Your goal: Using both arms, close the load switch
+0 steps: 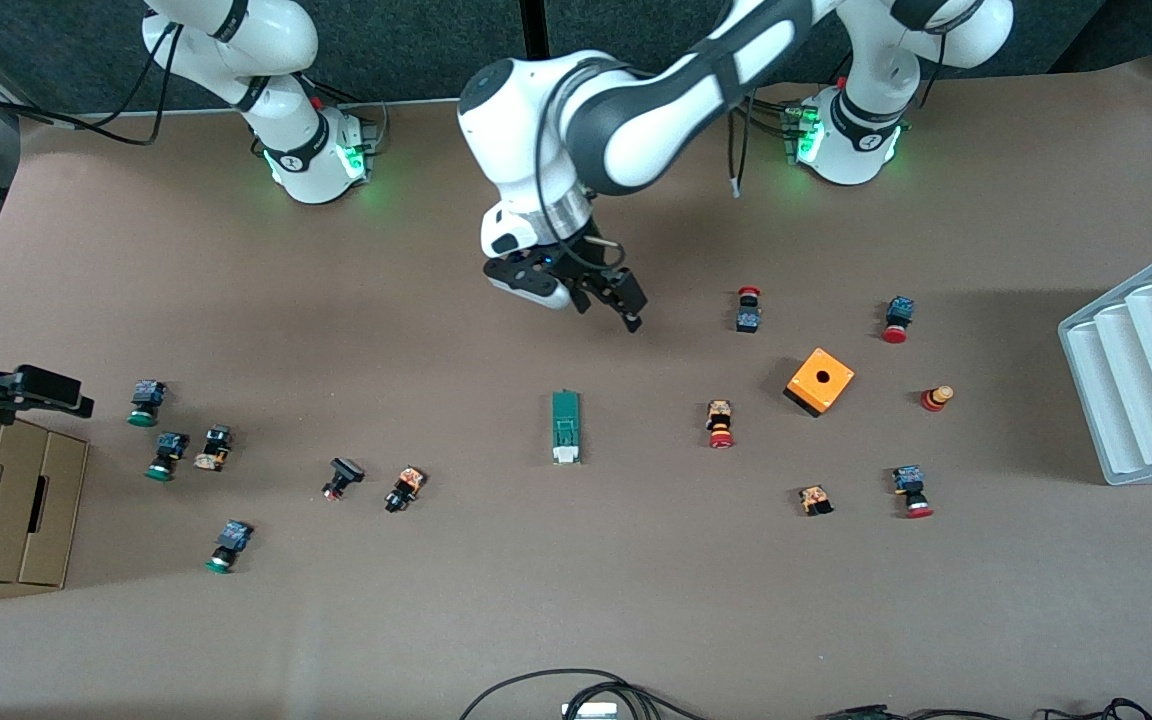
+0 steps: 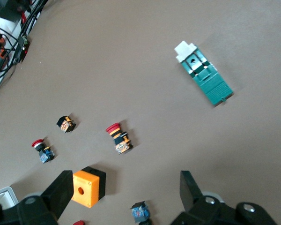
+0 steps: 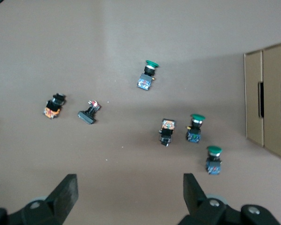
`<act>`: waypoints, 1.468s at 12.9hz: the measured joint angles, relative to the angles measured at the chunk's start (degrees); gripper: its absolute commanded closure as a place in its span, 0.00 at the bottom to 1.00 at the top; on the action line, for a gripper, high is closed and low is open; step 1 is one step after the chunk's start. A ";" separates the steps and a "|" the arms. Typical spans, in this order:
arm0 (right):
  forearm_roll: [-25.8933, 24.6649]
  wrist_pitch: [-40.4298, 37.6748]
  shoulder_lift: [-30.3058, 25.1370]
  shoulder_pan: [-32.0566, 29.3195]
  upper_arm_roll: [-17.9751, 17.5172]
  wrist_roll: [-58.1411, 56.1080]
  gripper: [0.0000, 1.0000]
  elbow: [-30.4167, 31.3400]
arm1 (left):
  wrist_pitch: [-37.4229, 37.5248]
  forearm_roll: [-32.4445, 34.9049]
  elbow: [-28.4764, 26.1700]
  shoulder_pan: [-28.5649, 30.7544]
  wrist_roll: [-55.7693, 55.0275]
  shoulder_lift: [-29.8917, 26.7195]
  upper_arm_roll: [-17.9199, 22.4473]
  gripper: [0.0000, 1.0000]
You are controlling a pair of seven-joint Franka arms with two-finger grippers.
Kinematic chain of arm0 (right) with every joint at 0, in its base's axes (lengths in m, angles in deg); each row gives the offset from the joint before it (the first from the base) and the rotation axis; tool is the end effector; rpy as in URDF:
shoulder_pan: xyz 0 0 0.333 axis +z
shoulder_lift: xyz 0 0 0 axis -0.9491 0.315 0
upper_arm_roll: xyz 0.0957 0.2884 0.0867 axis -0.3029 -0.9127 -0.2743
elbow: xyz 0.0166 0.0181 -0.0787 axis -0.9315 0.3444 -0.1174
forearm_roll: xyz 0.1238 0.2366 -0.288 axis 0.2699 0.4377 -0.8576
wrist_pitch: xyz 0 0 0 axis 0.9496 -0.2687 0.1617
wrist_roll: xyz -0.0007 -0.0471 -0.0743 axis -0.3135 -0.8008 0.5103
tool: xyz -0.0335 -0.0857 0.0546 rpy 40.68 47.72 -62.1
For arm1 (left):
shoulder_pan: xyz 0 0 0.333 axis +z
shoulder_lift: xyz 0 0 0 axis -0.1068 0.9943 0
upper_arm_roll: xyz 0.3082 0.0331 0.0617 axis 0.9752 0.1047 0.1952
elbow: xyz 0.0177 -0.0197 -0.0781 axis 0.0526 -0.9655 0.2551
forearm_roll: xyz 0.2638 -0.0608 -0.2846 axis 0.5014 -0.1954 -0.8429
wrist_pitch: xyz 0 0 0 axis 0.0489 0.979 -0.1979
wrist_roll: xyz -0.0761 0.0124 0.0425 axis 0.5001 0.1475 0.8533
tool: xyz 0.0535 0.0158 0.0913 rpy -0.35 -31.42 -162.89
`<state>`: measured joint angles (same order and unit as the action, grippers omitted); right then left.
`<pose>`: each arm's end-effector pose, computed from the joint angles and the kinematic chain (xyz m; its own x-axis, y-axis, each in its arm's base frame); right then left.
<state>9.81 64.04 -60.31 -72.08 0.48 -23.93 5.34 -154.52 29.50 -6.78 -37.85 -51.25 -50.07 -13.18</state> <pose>0.6257 -0.0693 0.5616 0.9974 -0.0684 -0.0224 -0.0695 -0.9962 -0.0521 0.4411 -0.5194 0.4442 0.8086 -0.5880 0.0185 -0.5291 -0.7406 -0.4142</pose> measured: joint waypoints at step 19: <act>-2.74 0.59 -11.53 0.74 -2.22 6.33 0.01 8.53 | 10.70 -30.68 0.13 34.29 24.83 -18.09 6.90 0.00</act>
<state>7.07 64.62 -71.84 -71.34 -1.74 -17.60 13.87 -143.82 -1.19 -6.64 -3.55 -26.42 -68.16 -6.29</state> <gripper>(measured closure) 0.004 0.000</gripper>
